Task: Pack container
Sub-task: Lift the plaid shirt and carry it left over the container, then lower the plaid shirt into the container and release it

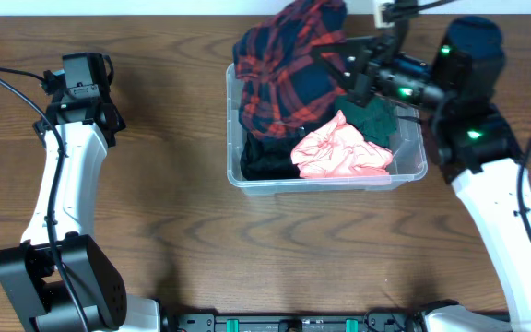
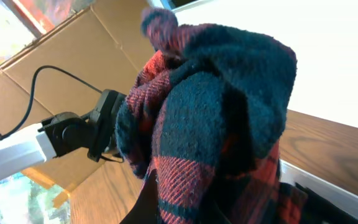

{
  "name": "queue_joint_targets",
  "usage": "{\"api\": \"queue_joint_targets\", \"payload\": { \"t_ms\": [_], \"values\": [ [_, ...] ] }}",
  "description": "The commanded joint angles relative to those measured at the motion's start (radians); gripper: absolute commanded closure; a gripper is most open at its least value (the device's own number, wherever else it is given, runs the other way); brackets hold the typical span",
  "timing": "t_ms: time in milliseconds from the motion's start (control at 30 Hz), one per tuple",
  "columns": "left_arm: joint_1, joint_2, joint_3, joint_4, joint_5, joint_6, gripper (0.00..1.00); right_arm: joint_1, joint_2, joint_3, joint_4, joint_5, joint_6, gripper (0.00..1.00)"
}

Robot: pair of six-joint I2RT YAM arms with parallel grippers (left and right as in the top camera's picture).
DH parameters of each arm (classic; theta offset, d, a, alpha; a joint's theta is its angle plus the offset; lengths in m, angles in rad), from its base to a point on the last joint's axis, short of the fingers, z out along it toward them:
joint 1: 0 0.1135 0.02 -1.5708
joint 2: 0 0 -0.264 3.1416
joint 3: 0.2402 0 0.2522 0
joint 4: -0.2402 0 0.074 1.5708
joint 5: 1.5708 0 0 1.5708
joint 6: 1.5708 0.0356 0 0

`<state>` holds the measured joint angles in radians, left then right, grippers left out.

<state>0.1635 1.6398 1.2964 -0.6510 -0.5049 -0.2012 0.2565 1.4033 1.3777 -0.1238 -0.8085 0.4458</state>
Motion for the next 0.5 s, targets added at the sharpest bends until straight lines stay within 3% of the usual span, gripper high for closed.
{"api": "queue_joint_targets", "payload": {
  "t_ms": [0,467],
  "values": [
    [0.004,-0.013,0.014,-0.003,-0.016,0.010,0.02,0.045,0.021,0.029,0.064,0.024,0.049,0.99],
    [0.004,-0.013,0.014,-0.003,-0.016,0.010,0.02,0.072,0.069,0.028,0.083,0.054,0.081,0.99]
  ]
}}
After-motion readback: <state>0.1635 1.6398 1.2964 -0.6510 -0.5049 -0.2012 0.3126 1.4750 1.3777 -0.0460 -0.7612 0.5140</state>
